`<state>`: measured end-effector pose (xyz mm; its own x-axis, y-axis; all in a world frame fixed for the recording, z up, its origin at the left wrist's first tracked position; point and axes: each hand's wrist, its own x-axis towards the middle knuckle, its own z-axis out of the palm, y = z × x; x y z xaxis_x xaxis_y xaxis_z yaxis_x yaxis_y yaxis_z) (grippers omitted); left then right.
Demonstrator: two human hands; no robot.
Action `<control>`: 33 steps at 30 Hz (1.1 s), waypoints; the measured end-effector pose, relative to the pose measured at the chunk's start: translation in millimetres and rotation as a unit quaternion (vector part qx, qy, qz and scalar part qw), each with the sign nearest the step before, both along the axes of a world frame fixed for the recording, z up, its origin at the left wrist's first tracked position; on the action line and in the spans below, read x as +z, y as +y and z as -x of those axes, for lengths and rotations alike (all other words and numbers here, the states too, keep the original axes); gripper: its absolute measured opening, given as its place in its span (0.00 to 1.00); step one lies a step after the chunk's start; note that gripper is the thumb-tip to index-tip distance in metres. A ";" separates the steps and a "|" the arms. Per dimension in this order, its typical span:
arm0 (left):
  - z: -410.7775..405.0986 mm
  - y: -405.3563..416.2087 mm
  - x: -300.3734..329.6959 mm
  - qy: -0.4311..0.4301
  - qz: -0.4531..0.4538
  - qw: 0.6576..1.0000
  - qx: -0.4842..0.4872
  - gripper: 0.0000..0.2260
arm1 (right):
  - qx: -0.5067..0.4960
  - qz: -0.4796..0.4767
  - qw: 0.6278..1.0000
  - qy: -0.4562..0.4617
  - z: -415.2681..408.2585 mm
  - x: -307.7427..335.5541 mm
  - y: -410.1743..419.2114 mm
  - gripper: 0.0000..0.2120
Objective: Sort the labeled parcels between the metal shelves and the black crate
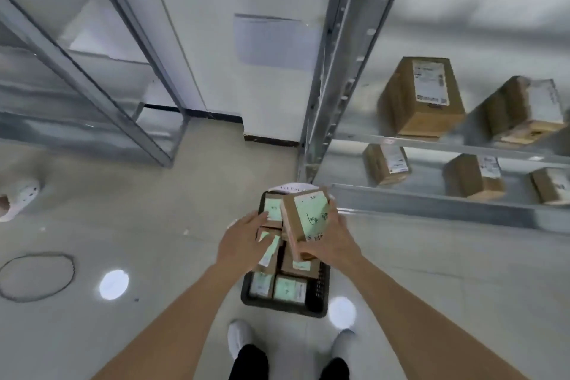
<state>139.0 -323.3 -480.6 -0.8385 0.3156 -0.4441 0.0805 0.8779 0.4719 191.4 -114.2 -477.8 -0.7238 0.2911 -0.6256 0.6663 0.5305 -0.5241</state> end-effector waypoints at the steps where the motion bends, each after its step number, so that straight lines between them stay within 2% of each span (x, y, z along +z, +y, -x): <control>1: 2.8 -3.5 -15.3 -0.003 0.002 1.000 -0.012 0.25 | -0.010 -0.006 1.000 -0.016 -6.6 -12.7 -7.0 0.69; 5: 9.2 -14.4 -80.6 -0.011 0.004 0.999 -0.046 0.24 | -0.055 -0.019 0.997 -0.057 -31.8 -76.3 -26.3 0.67; 12: -13.3 -32.0 -214.7 -0.060 0.023 0.997 -0.049 0.25 | -0.070 -0.056 0.987 -0.131 -61.0 -202.5 -54.3 0.66; 17: -27.7 -42.8 -310.6 -0.081 0.036 0.994 -0.069 0.23 | -0.050 -0.043 0.989 -0.132 -54.1 -296.1 -72.0 0.64; 20: -35.3 -45.1 -355.7 -0.088 0.037 0.993 -0.064 0.24 | -0.073 -0.023 0.988 -0.137 -44.4 -347.3 -76.2 0.67; 27: -49.6 -52.9 -424.9 -0.104 0.025 0.993 -0.050 0.24 | -0.148 -0.015 0.977 -0.152 -29.7 -431.4 -70.8 0.66; 33: -56.8 -51.7 -450.5 -0.101 0.033 0.994 -0.035 0.23 | -0.113 -0.049 0.981 -0.147 -18.9 -462.1 -69.7 0.66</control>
